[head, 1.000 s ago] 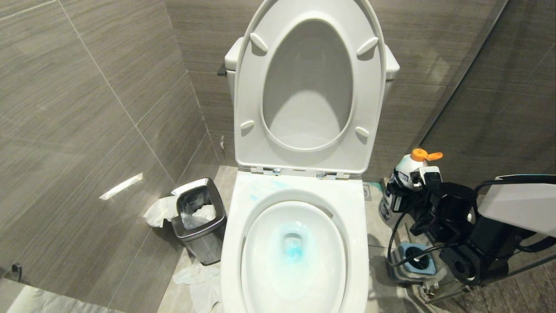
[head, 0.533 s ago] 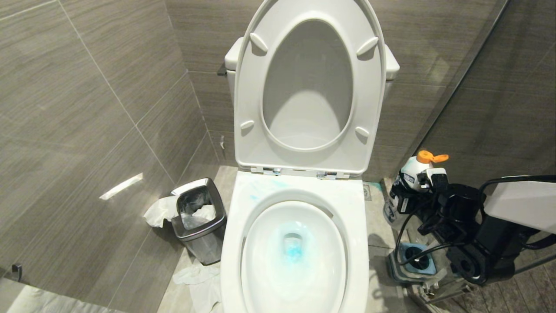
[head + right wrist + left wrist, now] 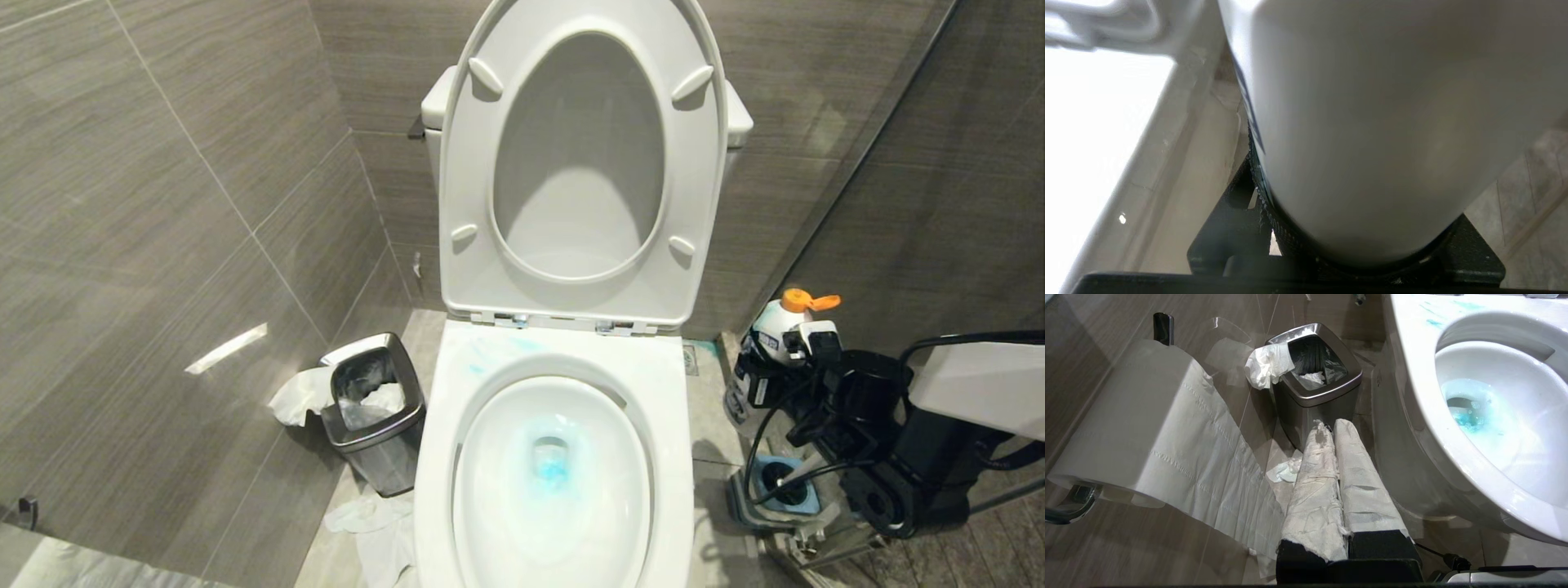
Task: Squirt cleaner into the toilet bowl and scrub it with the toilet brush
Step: Place the cleaning agent on the floor
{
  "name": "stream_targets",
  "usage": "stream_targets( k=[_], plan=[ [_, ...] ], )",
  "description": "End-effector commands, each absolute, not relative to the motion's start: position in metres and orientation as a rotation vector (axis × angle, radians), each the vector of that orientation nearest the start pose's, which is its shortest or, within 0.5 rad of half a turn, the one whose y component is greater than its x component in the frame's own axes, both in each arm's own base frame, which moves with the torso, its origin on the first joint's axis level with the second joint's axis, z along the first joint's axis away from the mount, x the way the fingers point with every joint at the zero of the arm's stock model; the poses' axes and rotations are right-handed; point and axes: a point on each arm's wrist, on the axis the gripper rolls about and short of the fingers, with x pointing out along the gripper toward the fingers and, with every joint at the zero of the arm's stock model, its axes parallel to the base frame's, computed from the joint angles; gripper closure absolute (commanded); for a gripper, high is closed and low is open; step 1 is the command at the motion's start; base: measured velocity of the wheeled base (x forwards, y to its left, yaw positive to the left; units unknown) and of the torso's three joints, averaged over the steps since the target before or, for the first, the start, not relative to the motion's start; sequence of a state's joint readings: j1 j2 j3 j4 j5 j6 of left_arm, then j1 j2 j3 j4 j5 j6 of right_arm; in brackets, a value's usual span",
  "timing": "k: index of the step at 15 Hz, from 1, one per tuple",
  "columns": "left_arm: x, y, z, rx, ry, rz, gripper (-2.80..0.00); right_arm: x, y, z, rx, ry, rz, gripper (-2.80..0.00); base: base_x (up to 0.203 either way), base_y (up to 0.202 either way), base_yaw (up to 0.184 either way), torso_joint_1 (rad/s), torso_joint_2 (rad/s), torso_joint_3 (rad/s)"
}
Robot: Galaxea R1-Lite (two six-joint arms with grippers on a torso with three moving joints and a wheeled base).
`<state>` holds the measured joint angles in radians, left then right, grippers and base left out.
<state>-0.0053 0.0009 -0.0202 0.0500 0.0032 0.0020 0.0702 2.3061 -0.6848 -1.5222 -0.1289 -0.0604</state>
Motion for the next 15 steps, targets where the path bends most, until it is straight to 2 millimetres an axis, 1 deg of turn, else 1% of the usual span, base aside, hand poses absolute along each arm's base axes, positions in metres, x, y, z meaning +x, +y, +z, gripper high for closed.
stream_targets(
  k=[1,4,7,10,12,15],
  plan=[
    [-0.024,0.0,0.076,0.002,0.032,-0.002,0.0,0.373,0.023,0.03,-0.07,0.097,-0.053,0.0,0.0,0.0,0.0,0.0,0.0,-0.138],
    [-0.024,0.0,0.076,0.002,0.032,-0.001,0.0,0.38,0.024,0.033,-0.067,0.068,-0.039,0.0,0.0,0.0,0.0,0.003,0.0,-0.174],
    [-0.024,0.0,0.076,0.002,0.03,0.0,0.0,0.393,0.025,0.046,-0.059,-0.005,-0.041,0.0,0.0,0.0,0.0,0.001,0.0,-0.193],
    [-0.024,0.0,0.076,0.002,0.032,-0.001,0.0,0.4,0.026,0.054,-0.055,-0.047,-0.037,0.0,0.0,0.0,0.0,0.003,0.0,-0.196],
    [-0.024,0.0,0.076,0.002,0.032,-0.001,0.0,0.405,0.026,0.056,-0.052,-0.067,-0.036,0.0,0.0,0.0,0.0,0.003,0.0,-0.198],
    [-0.024,0.0,0.076,0.003,0.032,0.0,0.0,0.407,0.027,0.054,-0.051,-0.067,-0.02,0.0,0.0,0.0,0.0,0.003,0.0,-0.196]
  ],
)
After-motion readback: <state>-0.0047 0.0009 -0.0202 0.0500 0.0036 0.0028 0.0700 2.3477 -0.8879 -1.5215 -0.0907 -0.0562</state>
